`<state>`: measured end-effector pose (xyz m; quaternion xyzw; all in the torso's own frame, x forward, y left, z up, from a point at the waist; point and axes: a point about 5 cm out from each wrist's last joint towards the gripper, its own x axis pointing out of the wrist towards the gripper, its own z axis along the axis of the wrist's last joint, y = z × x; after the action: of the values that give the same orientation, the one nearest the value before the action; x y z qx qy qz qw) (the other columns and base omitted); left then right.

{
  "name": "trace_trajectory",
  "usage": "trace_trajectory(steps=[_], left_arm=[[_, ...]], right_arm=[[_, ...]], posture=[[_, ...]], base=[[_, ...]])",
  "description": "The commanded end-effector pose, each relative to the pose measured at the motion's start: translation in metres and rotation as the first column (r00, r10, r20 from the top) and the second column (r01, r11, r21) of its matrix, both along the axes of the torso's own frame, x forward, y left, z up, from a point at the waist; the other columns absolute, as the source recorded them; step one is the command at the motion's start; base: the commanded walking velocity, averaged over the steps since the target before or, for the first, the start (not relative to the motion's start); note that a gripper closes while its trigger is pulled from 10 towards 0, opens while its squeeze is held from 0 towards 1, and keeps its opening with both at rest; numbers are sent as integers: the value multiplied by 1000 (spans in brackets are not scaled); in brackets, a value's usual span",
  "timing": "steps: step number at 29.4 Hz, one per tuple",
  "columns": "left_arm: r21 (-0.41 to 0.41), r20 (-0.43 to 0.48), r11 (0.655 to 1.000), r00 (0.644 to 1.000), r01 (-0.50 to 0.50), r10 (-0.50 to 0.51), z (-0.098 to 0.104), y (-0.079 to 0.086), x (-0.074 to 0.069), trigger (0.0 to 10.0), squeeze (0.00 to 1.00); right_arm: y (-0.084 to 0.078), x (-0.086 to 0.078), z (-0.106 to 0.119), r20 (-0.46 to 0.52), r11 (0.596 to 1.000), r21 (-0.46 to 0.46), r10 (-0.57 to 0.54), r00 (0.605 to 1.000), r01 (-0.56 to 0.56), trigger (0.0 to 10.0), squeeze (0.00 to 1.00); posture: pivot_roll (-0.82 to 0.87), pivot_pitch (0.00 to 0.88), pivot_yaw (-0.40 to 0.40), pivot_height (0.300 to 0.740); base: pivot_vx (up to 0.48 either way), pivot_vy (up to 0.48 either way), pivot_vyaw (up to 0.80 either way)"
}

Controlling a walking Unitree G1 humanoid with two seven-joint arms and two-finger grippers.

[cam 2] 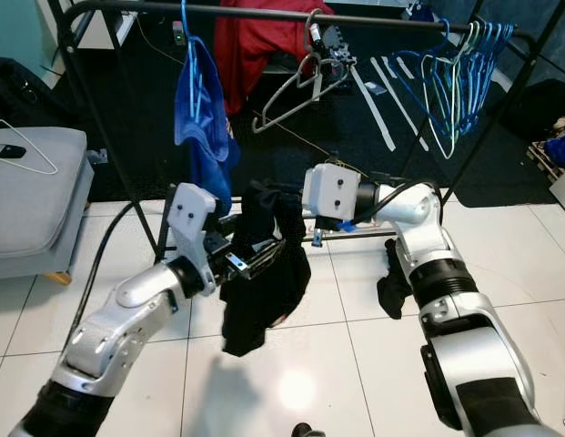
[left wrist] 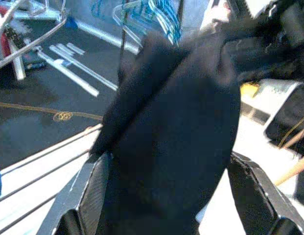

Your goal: Hang hanger

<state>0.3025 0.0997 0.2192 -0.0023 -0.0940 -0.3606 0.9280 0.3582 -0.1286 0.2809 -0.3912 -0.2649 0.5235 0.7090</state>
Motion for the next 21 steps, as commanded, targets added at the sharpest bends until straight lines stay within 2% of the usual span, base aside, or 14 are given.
trace_trajectory(steps=[1, 3, 7, 11, 12, 16, 17, 21], left_arm=[[-24, 9, 999, 999, 36, -36, 2, 2, -4, 10000, 0], [-35, 5, 998, 998, 55, -55, 2, 3, -6, 10000, 0], [-51, -17, 986, 987, 157, -158, -2, -4, -16, 10000, 0], [-51, -23, 985, 986, 164, -165, -3, -6, -17, 10000, 0], [-23, -36, 983, 982, 185, -185, -8, -10, -18, 9294, 0], [-8, -40, 981, 980, 194, -194, -9, -11, -19, 9294, 0], [17, -46, 980, 979, 199, -198, -13, -12, -20, 10000, 0], [26, -40, 983, 983, 183, -182, -15, -11, -19, 10000, 0]], right_arm=[[-2, -3, 1, 21, 1000, 0, 13, 1000, -13, 0, 0], [-2, -3, 1, 20, 1000, 0, 13, 1000, -13, 0, 0], [-3, -4, 1, 15, 1000, 5, 17, 1000, -17, 0, 0], [-3, -4, 1, 14, 1000, 4, 19, 1000, -19, 0, 0], [-3, -4, 2, 14, 1000, 2, 20, 1000, -20, 0, 0], [-4, -4, 2, 15, 1000, 2, 20, 1000, -20, 0, 0], [-4, -4, 4, 16, 1000, 3, 20, 1000, -20, 0, 0], [-3, -4, 5, 19, 1000, 7, 24, 1000, -24, 0, 0]], posture=[[-90, 221, -83, 740], [-90, 221, -83, 740], [-92, 217, -83, 740], [-94, 215, -84, 740], [-94, 212, -85, 740], [-94, 212, -85, 740], [-93, 210, -85, 740], [-93, 207, -83, 740]], base=[[0, 0, 0], [0, 0, 0], [0, 0, 0], [0, 0, 0], [0, 0, 0], [0, 0, 0], [0, 0, 0], [0, 0, 0]])
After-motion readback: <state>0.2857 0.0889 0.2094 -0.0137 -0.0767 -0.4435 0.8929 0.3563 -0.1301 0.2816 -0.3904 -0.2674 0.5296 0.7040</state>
